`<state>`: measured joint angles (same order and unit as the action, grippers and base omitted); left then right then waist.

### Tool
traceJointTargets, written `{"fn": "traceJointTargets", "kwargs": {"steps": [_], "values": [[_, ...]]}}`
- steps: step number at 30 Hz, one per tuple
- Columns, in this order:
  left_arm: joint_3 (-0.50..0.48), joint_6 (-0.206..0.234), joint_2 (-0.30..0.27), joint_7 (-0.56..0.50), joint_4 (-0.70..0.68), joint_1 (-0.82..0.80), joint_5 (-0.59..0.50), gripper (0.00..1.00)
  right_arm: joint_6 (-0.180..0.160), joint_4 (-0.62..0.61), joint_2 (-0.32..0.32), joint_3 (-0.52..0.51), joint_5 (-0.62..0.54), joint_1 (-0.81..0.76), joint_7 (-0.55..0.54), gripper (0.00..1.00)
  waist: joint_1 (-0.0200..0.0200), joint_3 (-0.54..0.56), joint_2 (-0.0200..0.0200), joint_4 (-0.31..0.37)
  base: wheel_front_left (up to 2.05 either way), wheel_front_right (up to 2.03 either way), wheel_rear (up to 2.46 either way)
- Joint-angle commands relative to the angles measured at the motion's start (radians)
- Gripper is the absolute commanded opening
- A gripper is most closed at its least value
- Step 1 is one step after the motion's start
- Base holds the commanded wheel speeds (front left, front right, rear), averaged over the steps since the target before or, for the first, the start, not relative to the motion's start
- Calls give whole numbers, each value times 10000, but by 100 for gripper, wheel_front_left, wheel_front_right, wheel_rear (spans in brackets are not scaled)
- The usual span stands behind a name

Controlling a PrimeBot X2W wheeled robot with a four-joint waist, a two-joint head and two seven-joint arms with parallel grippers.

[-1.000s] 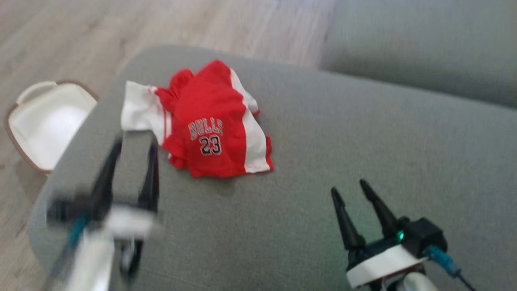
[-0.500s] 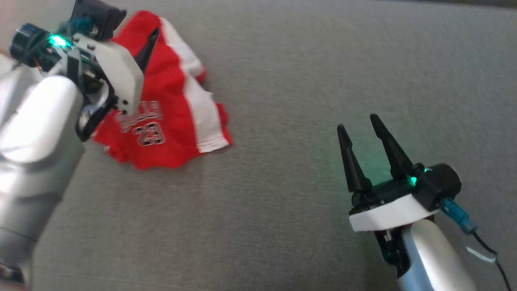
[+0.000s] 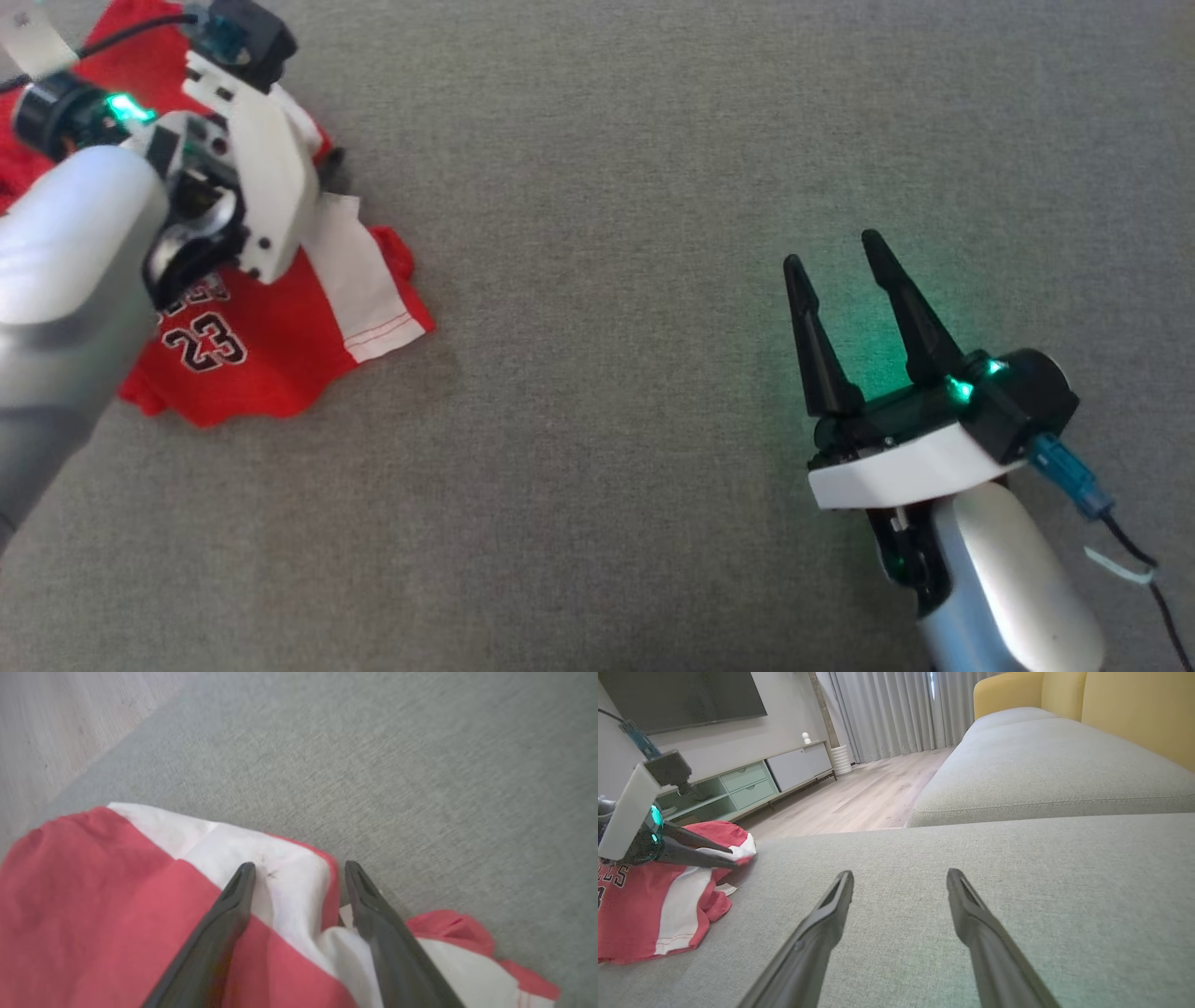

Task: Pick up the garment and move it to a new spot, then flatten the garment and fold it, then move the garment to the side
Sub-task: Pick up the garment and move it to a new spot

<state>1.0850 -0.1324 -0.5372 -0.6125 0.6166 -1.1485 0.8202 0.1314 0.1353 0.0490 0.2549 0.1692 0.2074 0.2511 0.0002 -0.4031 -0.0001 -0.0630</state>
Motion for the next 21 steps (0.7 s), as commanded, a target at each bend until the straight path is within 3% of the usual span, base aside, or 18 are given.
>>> {"fn": "traceJointTargets", "kwargs": {"steps": [1,7,8,9,10,17,21], "values": [[-252,18,-585,-178,156,-703,46,100,-7,-378,12,265,93,234,107,100,-2,-54,1,63,0,0,0],[-9,18,-330,-354,1203,-972,-33,100,-7,-387,12,243,96,245,107,100,-2,-79,1,76,0,0,0],[-3,18,-274,-285,1279,-978,11,94,-7,-377,12,231,104,243,107,100,-2,-69,1,70,0,0,0],[-5,18,-217,-219,1340,-969,89,28,-7,-364,12,225,112,243,107,100,-2,-52,1,64,0,0,0],[-6,18,-165,-141,1383,-961,163,0,-7,-350,12,221,121,245,107,100,-2,-29,1,54,0,0,0],[-137,18,-12,1150,1542,-1068,205,0,-7,-241,12,240,180,219,107,100,-2,330,1,9,0,0,0],[-778,92,328,2860,1478,-1052,499,0,-7,-158,12,174,220,118,107,100,-2,810,1,17,0,0,0]]}}
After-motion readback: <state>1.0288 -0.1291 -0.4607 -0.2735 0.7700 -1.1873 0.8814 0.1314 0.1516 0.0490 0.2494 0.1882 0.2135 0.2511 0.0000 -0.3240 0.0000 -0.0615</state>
